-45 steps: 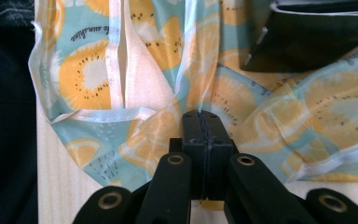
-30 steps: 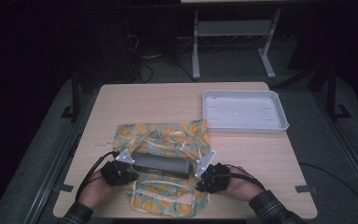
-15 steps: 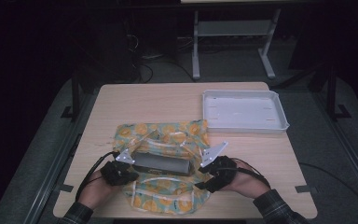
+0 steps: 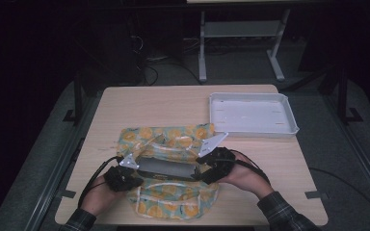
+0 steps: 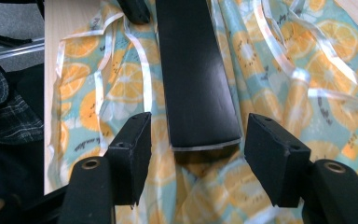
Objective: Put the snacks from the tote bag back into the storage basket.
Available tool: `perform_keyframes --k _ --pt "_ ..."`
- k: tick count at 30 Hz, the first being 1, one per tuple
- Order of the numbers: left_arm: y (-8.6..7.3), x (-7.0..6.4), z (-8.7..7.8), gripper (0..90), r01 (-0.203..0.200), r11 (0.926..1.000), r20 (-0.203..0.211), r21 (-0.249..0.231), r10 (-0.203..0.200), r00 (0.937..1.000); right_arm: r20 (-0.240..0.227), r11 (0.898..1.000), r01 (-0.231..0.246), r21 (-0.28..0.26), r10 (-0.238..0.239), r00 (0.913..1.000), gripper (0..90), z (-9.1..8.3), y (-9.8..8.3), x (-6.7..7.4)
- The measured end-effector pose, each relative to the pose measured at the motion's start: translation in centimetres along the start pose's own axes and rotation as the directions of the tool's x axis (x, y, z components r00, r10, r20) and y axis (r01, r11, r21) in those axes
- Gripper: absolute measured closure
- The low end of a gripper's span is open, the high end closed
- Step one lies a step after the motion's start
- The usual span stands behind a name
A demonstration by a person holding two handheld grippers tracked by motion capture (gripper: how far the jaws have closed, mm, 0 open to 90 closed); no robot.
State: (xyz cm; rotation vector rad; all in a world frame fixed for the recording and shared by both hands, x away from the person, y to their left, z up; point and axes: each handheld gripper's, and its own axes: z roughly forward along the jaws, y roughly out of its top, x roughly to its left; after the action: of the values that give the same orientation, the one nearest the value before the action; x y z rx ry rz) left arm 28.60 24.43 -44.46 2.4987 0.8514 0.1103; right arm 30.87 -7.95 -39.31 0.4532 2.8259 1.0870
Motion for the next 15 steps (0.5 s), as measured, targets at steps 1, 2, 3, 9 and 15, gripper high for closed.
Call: perform_keyframes --k 1,2,3,9,15 --pt "0.0 0.0 0.0 89.6 0.001 1.0 0.001 0.0 -0.001 1.0 0.0 1.0 0.002 -0.005 -0.002 1.0 39.8 0.1 0.2 -0.1" --pt "0.0 0.0 0.0 89.6 0.003 1.0 0.001 -0.003 -0.003 1.0 -0.001 1.0 0.01 -0.008 -0.01 1.0 39.8 0.3 0.4 -0.2" --pt "0.0 0.0 0.0 89.5 0.004 1.0 0.001 -0.004 -0.004 1.0 -0.009 1.0 -0.017 -0.006 0.017 0.9998 39.8 0.4 0.7 0.0" --pt "-0.1 0.0 0.0 89.3 0.006 1.0 0.003 -0.005 -0.006 1.0 -0.011 1.0 0.023 -0.006 -0.023 0.9997 39.9 1.3 1.8 -0.3" --pt "0.0 0.0 0.0 89.3 0.001 1.0 0.0 0.006 -0.001 1.0 -0.013 0.999 0.031 0.014 -0.03 0.9994 39.9 2.6 2.7 -0.3"
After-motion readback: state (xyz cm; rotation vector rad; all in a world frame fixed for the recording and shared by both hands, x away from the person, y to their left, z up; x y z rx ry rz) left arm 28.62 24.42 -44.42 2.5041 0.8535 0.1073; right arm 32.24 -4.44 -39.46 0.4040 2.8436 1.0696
